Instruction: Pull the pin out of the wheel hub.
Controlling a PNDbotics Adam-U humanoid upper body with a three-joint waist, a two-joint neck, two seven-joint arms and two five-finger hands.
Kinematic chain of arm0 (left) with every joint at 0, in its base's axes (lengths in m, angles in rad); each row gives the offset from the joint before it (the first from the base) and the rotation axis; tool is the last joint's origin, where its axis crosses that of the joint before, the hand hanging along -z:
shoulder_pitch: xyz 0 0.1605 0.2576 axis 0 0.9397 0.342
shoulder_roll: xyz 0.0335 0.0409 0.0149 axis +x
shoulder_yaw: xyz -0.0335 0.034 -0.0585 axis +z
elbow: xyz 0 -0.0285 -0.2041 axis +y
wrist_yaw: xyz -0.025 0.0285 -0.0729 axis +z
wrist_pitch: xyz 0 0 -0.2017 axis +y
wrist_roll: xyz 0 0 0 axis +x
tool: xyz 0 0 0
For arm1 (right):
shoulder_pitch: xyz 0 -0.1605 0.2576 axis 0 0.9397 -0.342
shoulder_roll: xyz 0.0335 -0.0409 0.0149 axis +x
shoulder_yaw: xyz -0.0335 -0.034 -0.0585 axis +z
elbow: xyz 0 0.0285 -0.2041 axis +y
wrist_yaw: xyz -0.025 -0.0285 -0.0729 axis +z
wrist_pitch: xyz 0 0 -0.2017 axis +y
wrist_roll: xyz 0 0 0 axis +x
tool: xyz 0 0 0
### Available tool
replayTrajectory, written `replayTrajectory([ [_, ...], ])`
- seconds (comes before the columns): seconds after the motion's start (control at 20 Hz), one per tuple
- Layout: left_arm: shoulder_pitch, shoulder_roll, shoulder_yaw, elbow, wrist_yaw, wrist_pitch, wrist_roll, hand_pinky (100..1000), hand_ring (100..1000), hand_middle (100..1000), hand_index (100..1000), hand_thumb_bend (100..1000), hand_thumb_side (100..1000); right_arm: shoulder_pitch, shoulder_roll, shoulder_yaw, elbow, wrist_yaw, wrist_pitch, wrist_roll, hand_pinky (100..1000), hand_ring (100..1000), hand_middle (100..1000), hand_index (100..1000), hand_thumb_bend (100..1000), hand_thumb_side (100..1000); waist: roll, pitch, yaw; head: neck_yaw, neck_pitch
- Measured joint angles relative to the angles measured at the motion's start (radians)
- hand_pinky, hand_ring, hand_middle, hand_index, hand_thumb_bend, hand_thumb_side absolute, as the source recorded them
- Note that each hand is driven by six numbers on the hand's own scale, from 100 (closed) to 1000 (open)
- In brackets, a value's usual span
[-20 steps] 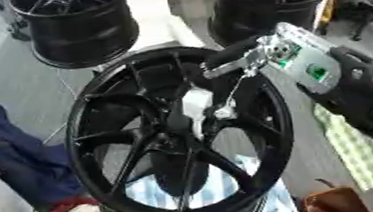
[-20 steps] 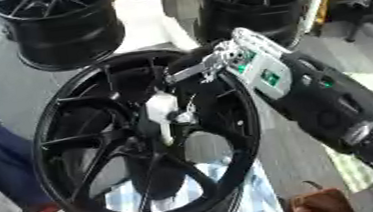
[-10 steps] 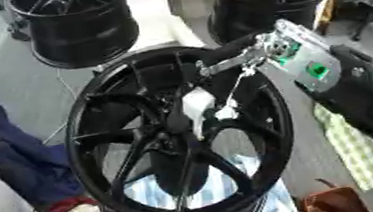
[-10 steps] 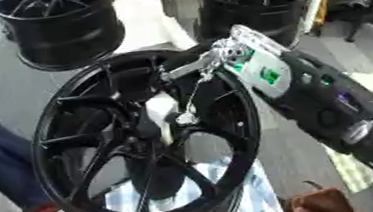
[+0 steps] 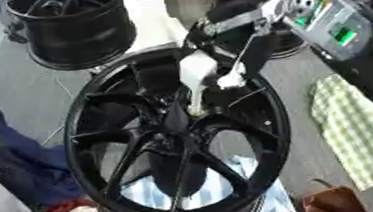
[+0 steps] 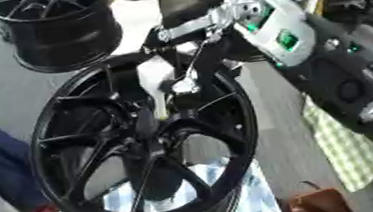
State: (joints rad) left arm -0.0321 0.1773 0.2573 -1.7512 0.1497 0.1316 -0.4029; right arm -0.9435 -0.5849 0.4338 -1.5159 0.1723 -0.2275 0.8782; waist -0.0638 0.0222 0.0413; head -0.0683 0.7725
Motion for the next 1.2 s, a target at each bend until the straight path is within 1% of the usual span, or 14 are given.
replayTrajectory([
  [0.2, 0.006, 0.000, 0.014, 0.000, -0.001, -0.001, 0.012, 590, 1000, 623, 838, 100, 870, 0.087, -0.096, -0.091, -0.081, -0.061, 0.029, -0.050, 593, 574, 403, 514, 100, 345, -0.001, 0.001, -0.042, 0.032, 0.000],
  [0.4, 0.008, 0.000, 0.040, 0.000, -0.001, -0.003, 0.036, 590, 1000, 622, 838, 100, 871, 0.188, -0.195, -0.192, -0.080, -0.118, 0.077, -0.112, 624, 564, 402, 527, 100, 387, 0.004, 0.016, -0.098, 0.080, 0.000],
  [0.45, 0.008, -0.001, 0.047, 0.000, -0.001, -0.003, 0.043, 589, 1000, 623, 838, 100, 870, 0.214, -0.215, -0.218, -0.064, -0.122, 0.092, -0.127, 680, 606, 492, 660, 100, 431, 0.009, 0.020, -0.111, 0.094, 0.000],
  [0.5, 0.008, -0.001, 0.055, -0.001, -0.001, -0.004, 0.051, 589, 1000, 623, 838, 100, 871, 0.239, -0.224, -0.245, -0.045, -0.122, 0.107, -0.143, 725, 672, 598, 777, 100, 467, 0.016, 0.024, -0.127, 0.110, 0.000],
  [0.55, 0.008, -0.002, 0.063, -0.003, -0.001, -0.005, 0.059, 590, 1000, 623, 838, 100, 871, 0.265, -0.224, -0.271, -0.024, -0.121, 0.122, -0.159, 793, 760, 759, 919, 100, 546, 0.021, 0.029, -0.145, 0.126, 0.000],
  [0.6, 0.007, -0.002, 0.070, -0.005, -0.001, -0.005, 0.067, 589, 1000, 623, 838, 100, 872, 0.293, -0.220, -0.297, 0.001, -0.115, 0.138, -0.175, 839, 809, 855, 976, 100, 622, 0.025, 0.034, -0.160, 0.141, 0.000],
  [0.65, 0.007, -0.004, 0.078, -0.006, -0.001, -0.006, 0.075, 590, 1000, 623, 838, 100, 873, 0.319, -0.208, -0.323, 0.026, -0.106, 0.154, -0.190, 866, 834, 894, 998, 106, 669, 0.026, 0.038, -0.169, 0.154, 0.000],
  [0.75, 0.007, -0.011, 0.091, -0.007, -0.001, -0.007, 0.089, 589, 1000, 623, 838, 100, 872, 0.370, -0.165, -0.378, 0.078, -0.080, 0.187, -0.224, 856, 832, 893, 987, 142, 695, 0.029, 0.040, -0.186, 0.178, 0.000],
  [0.85, 0.009, -0.015, 0.097, -0.007, -0.002, -0.007, 0.098, 589, 1000, 624, 838, 100, 870, 0.425, -0.117, -0.433, 0.132, -0.050, 0.219, -0.258, 844, 824, 889, 980, 148, 723, 0.039, 0.040, -0.198, 0.193, 0.000],
  [0.9, 0.009, -0.018, 0.097, -0.007, -0.002, -0.007, 0.099, 589, 1000, 624, 838, 100, 870, 0.453, -0.091, -0.461, 0.160, -0.036, 0.236, -0.274, 836, 816, 884, 973, 145, 724, 0.044, 0.040, -0.197, 0.195, 0.000],
  [0.95, 0.009, -0.019, 0.097, -0.007, -0.002, -0.007, 0.100, 589, 1000, 624, 838, 100, 867, 0.480, -0.064, -0.487, 0.188, -0.028, 0.252, -0.291, 821, 806, 880, 968, 185, 672, 0.045, 0.040, -0.192, 0.195, 0.000],
  [1.0, 0.010, -0.019, 0.097, -0.007, -0.002, -0.007, 0.099, 589, 1000, 624, 838, 100, 870, 0.507, -0.037, -0.515, 0.215, -0.026, 0.269, -0.308, 816, 802, 876, 966, 130, 719, 0.043, 0.038, -0.185, 0.193, 0.000],
  [1.1, 0.016, -0.019, 0.096, -0.007, -0.002, -0.007, 0.097, 589, 1000, 624, 838, 100, 871, 0.557, 0.018, -0.568, 0.268, -0.032, 0.301, -0.340, 793, 788, 865, 960, 116, 715, 0.037, 0.028, -0.165, 0.185, 0.000],
  [1.2, 0.022, -0.019, 0.091, -0.006, -0.002, -0.007, 0.092, 589, 1000, 624, 838, 100, 870, 0.609, 0.070, -0.621, 0.293, -0.051, 0.315, -0.373, 773, 772, 847, 952, 100, 711, 0.036, 0.016, -0.152, 0.171, 0.000],
])
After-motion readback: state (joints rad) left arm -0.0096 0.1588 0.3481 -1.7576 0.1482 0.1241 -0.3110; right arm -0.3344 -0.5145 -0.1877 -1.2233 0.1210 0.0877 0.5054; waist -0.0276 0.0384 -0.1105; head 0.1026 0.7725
